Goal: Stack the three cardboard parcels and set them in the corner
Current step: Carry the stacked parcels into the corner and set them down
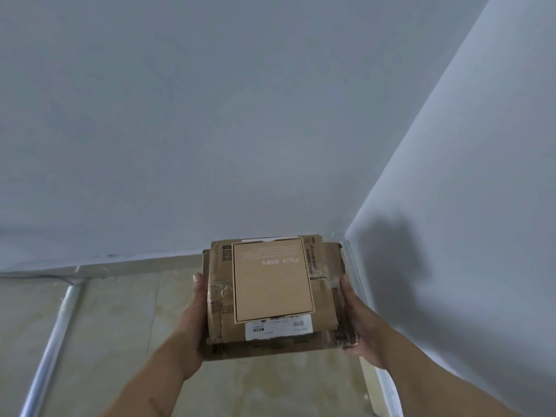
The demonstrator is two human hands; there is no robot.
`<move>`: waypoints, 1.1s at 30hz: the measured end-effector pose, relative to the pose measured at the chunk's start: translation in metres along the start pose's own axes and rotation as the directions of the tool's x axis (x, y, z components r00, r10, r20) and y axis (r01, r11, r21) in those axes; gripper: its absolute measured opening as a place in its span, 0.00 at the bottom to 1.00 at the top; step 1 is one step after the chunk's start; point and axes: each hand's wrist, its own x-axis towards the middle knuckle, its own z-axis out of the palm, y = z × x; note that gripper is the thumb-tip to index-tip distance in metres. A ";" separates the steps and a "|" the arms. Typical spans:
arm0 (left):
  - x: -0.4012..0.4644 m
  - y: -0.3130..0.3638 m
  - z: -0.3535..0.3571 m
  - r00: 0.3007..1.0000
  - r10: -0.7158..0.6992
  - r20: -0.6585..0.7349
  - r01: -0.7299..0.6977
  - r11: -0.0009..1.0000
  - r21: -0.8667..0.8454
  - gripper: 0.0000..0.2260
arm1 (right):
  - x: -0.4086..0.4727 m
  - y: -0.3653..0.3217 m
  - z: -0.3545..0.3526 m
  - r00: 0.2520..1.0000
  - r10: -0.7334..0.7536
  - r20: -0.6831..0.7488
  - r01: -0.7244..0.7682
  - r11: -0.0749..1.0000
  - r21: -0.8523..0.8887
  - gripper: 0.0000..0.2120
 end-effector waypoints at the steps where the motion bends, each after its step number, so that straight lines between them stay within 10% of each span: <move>1: 0.013 0.001 0.003 1.000 -0.004 -0.002 0.004 1.000 0.002 0.40 | 0.017 0.001 -0.006 1.000 0.001 -0.011 -0.001 1.000 -0.015 0.40; 18: 0.153 -0.016 0.035 0.996 -0.083 -0.015 0.083 0.997 0.002 0.43 | 0.148 0.011 -0.038 0.996 0.063 -0.066 -0.064 0.998 -0.014 0.66; 27: 0.149 -0.008 0.040 0.994 -0.095 -0.047 0.098 0.993 0.064 0.44 | 0.130 -0.008 -0.033 0.988 0.091 -0.127 -0.098 0.994 -0.048 0.65; 33: 0.113 0.005 0.018 0.980 -0.060 -0.192 0.076 0.994 0.078 0.51 | 0.065 -0.040 -0.030 0.970 0.073 -0.232 -0.092 0.993 -0.074 0.46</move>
